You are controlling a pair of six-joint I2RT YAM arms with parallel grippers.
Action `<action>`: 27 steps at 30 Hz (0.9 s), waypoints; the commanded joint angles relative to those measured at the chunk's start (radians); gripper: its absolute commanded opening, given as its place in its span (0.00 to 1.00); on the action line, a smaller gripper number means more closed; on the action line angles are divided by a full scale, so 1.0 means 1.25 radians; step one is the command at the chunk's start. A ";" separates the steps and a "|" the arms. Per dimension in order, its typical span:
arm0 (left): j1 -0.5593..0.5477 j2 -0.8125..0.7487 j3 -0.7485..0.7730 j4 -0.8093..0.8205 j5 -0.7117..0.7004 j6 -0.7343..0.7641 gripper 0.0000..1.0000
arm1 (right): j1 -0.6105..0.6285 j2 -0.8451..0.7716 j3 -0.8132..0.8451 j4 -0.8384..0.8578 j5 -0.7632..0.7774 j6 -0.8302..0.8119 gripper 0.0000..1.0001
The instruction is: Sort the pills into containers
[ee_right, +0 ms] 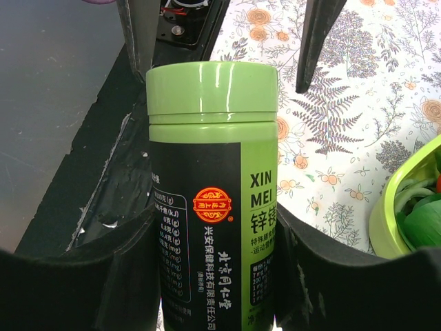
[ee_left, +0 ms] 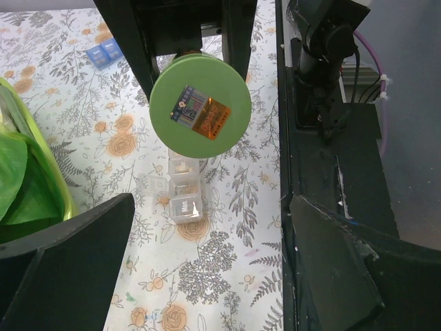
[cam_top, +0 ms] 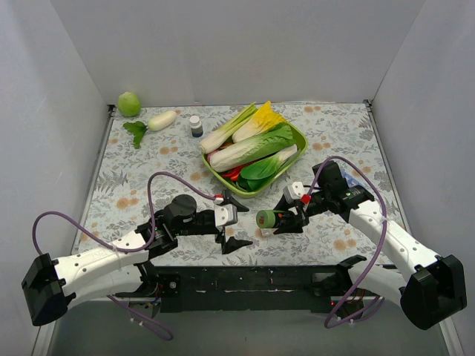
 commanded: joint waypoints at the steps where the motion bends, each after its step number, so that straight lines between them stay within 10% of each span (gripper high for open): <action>1: 0.002 0.022 0.046 0.060 -0.005 0.010 0.98 | -0.002 -0.009 -0.001 0.004 -0.033 -0.014 0.06; 27: -0.013 0.175 0.117 0.182 0.037 -0.115 0.71 | -0.005 -0.006 -0.014 0.058 0.009 0.040 0.06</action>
